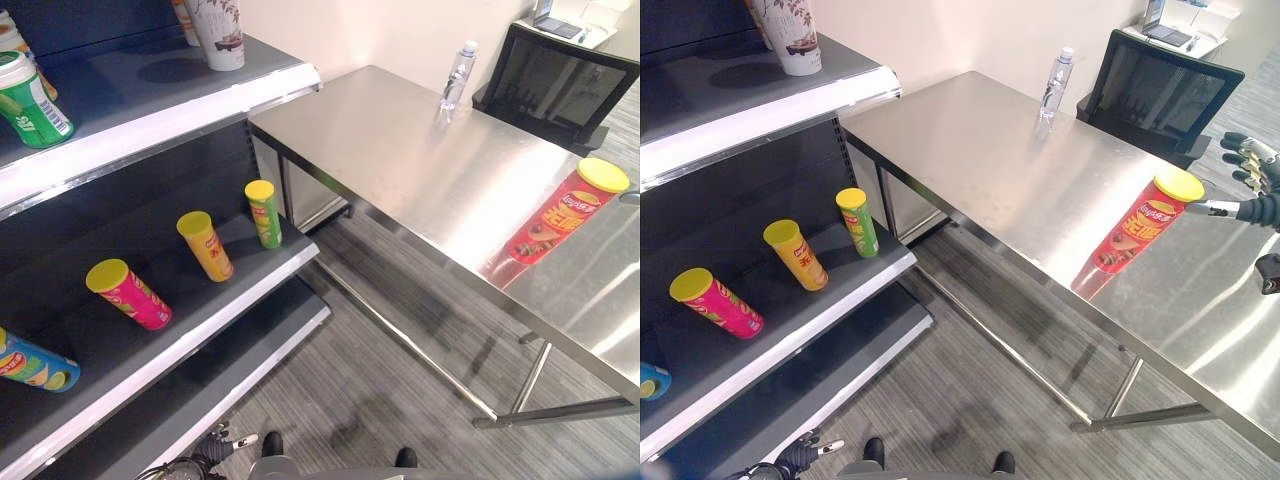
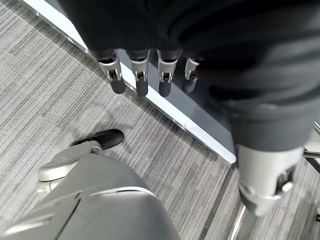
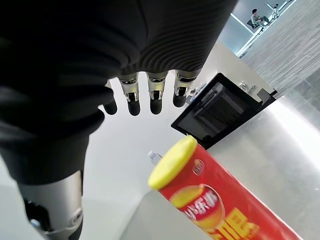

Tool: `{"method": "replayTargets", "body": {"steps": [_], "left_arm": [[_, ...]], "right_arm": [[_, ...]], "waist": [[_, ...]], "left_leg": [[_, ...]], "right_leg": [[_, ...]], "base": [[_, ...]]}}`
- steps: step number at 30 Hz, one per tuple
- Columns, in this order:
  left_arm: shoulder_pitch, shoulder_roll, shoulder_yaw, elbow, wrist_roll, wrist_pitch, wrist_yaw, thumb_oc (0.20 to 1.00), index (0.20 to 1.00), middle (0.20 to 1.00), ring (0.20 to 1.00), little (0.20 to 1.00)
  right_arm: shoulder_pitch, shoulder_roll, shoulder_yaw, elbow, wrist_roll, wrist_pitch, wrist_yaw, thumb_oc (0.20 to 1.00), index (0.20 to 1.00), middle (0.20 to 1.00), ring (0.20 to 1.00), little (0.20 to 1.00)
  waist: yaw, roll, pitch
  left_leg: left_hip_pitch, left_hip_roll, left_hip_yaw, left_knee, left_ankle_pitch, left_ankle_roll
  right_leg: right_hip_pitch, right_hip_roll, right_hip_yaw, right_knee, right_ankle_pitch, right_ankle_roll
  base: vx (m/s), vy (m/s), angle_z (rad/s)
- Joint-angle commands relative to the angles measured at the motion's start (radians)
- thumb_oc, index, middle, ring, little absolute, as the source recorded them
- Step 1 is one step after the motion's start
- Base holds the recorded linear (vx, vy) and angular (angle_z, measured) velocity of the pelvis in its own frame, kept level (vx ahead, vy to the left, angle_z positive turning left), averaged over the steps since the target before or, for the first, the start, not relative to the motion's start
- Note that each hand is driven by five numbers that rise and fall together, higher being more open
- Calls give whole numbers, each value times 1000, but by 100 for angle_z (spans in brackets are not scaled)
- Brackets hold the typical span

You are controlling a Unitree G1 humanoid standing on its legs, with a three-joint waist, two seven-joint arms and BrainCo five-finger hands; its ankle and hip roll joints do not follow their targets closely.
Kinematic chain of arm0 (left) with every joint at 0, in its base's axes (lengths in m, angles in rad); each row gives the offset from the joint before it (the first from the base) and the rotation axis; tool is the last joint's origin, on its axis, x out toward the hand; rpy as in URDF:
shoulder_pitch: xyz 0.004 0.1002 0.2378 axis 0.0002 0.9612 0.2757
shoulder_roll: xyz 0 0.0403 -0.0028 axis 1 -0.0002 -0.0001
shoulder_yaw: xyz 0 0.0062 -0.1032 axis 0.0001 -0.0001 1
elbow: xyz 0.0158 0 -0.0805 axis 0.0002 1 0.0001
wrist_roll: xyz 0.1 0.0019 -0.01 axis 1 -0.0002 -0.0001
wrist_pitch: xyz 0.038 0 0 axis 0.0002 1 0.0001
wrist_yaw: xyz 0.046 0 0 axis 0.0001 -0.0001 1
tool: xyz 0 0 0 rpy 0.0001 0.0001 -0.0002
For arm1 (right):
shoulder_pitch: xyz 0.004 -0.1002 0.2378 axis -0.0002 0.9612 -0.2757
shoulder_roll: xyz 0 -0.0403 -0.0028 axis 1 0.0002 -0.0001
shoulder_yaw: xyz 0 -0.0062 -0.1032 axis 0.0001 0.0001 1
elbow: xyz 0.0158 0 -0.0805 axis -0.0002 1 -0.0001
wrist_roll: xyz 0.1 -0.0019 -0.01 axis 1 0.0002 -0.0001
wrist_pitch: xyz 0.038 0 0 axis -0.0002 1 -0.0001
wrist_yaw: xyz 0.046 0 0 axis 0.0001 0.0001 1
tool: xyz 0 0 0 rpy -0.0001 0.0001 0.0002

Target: Put the goods on the table back onto the shelves and tidy them up.

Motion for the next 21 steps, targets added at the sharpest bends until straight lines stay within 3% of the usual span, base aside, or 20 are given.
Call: {"method": "replayTargets", "body": {"steps": [1, 9, 21], "left_arm": [[-28, 13, -33, -3, 36, -31, 0, 1000, 1000, 1000, 1000, 1000], [-33, 10, -50, -15, 21, -25, 1, 1000, 1000, 1000, 1000, 1000], [-24, 24, -60, -34, -1, -19, 14, 1000, 1000, 1000, 1000, 1000]], "right_arm": [[-20, -73, -14, -17, -24, -42, -55, 1000, 1000, 1000, 1000, 1000], [0, -67, -23, -22, -70, -40, -82, 1000, 1000, 1000, 1000, 1000], [-119, -27, 95, 70, -120, -18, -123, 1000, 1000, 1000, 1000, 1000]], "waist": [[19, -10, -19], [17, -15, -8], [37, -14, 7]], "left_leg": [[-33, -4, -13, 26, -61, -15], [-39, -3, -14, 31, -66, -12], [-51, -7, -19, 29, -67, -9]], "right_leg": [[21, 11, 2, 69, -114, 55], [9, 6, 4, 74, -107, 57], [-2, 4, 7, 69, -101, 57]], "base": [[0, 0, 0], [0, 0, 0], [0, 0, 0]]}}
